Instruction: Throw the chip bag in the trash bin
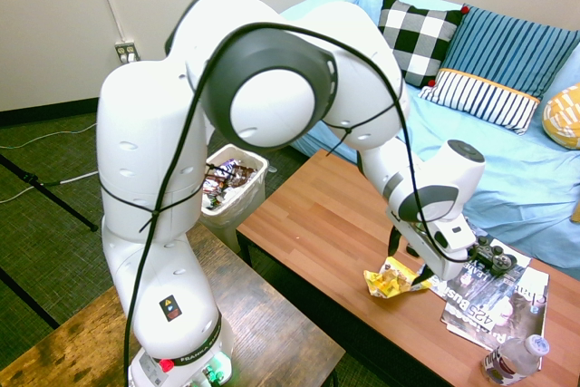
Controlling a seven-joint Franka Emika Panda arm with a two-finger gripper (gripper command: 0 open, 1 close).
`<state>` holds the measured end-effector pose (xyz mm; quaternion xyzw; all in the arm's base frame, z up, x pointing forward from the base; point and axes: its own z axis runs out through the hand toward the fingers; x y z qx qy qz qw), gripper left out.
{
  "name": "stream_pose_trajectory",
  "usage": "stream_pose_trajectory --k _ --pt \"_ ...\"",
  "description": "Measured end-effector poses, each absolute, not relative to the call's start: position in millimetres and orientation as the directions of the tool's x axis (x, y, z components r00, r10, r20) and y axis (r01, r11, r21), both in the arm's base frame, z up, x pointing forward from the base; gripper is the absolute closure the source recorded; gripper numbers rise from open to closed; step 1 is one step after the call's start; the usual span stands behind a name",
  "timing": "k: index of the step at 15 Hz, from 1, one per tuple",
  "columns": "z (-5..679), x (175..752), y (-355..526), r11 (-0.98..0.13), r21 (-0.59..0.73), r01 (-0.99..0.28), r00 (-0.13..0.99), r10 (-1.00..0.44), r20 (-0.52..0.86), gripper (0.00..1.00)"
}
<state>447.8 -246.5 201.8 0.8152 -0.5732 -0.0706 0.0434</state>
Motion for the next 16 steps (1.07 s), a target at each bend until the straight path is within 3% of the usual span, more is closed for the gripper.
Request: stream_pose_trajectory --k 9,10,16 --pt "120.8 469.6 -268.7 -0.327 0.113 -0.938 0.3 -0.931 -0.206 0.0" --pt "116.6 471.8 -270.6 -0.328 0.103 -0.939 0.3 -0.929 -0.219 1.0" --pt "101.8 477.9 -280.9 -0.302 0.074 -0.95 0.271 -0.921 -0.28 1.0"
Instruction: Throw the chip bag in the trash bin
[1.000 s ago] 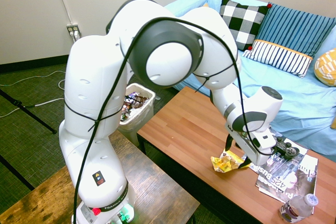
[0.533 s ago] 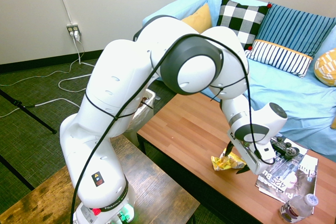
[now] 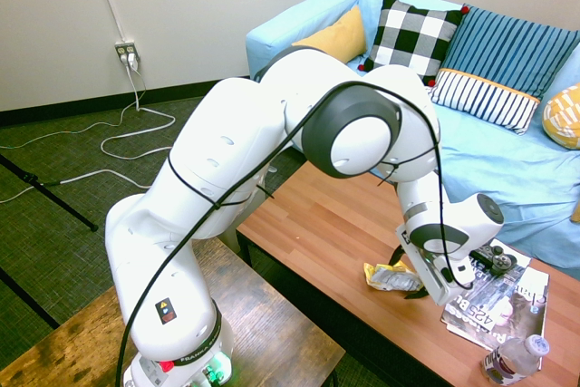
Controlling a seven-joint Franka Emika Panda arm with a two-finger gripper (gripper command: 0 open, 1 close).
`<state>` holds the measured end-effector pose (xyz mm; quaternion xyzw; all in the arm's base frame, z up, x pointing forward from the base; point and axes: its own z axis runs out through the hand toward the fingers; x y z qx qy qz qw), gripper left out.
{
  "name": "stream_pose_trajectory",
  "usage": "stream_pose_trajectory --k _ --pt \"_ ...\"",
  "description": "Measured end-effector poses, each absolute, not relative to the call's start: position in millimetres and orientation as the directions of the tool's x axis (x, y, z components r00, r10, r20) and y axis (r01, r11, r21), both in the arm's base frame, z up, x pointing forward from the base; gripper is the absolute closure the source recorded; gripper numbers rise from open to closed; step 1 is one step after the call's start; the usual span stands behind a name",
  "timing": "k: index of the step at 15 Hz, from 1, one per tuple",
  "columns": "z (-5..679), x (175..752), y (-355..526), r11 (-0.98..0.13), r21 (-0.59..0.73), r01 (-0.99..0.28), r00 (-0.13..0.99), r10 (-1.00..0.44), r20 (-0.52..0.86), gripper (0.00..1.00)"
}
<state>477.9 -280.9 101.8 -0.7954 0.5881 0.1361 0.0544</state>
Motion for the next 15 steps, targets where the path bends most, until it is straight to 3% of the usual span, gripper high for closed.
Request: stream_pose_trajectory --k 15 --pt "101.7 488.7 -279.2 -0.297 0.061 -0.953 0.267 -0.917 -0.295 1.0"
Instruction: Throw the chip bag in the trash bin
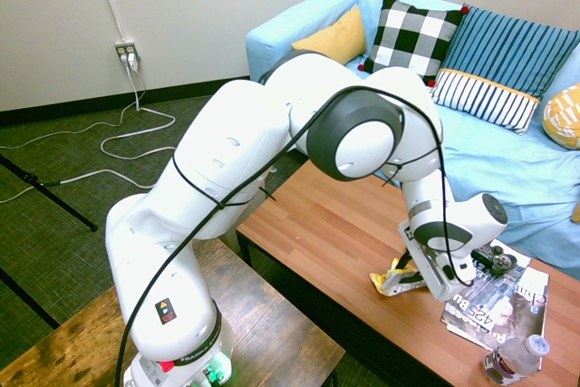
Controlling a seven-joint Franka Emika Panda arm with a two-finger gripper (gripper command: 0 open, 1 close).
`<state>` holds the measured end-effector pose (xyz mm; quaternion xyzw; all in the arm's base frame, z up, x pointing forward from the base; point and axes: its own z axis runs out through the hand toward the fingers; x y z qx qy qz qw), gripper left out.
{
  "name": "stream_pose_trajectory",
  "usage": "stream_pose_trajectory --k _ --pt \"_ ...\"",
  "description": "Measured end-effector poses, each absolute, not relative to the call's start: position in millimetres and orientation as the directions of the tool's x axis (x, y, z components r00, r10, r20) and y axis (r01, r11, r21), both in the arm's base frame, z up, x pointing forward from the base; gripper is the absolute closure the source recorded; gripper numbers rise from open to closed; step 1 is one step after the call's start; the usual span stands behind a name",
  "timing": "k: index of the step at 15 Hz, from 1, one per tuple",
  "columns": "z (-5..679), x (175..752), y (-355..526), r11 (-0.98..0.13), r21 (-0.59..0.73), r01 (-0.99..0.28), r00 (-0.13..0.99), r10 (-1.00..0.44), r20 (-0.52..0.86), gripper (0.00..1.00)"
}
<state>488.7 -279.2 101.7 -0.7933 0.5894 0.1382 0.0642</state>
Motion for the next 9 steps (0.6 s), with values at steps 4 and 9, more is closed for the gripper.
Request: stream_pose_trajectory --k 4,9 --pt "126.4 494.7 -273.7 -0.305 0.031 -0.952 0.285 -0.917 -0.278 1.0" --pt "200.4 492.4 -226.2 -0.372 -0.046 -0.927 0.373 -0.902 -0.219 1.0"
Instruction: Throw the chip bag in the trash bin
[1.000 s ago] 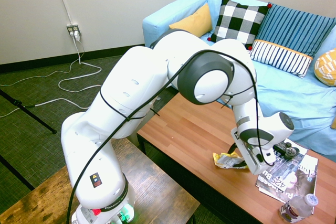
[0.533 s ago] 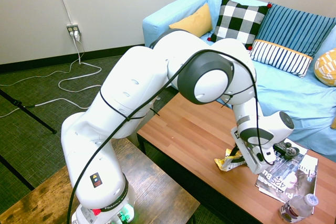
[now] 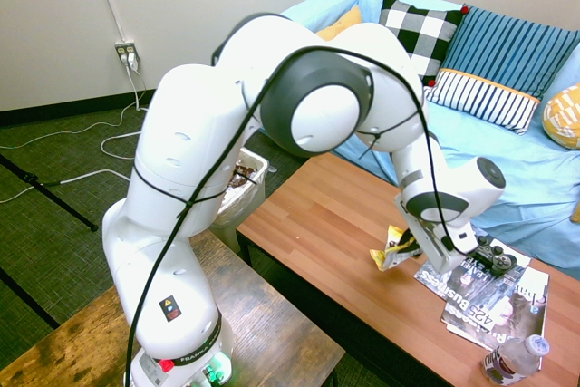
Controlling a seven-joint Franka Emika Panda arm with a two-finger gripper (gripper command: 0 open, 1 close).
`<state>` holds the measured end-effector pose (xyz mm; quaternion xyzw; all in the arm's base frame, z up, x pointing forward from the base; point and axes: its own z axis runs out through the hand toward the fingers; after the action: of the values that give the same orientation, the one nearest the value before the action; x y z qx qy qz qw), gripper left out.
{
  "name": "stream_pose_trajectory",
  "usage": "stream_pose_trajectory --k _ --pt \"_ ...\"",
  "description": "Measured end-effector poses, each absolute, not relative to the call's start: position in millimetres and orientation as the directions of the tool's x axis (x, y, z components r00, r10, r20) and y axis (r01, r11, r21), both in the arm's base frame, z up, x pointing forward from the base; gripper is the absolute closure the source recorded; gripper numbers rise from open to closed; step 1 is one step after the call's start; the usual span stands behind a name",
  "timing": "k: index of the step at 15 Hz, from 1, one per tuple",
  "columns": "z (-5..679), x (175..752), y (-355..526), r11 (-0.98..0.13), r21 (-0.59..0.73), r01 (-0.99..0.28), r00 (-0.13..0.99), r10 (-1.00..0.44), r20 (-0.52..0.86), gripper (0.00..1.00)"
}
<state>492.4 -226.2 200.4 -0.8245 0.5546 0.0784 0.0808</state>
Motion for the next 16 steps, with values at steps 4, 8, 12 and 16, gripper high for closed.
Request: stream_pose_trajectory --k 4,8,12,16 --pt "259.9 499.9 -144.1 -0.442 -0.093 -0.892 0.452 -0.879 -0.154 1.0" --pt "314.7 512.6 -63.5 -0.496 -0.122 -0.86 0.506 -0.859 -0.075 1.0" --pt "350.1 522.6 40.5 -0.545 -0.105 -0.832 0.548 -0.836 -0.003 1.0" --pt "362.2 529.6 164.5 -0.611 -0.065 -0.789 0.609 -0.791 0.048 1.0"
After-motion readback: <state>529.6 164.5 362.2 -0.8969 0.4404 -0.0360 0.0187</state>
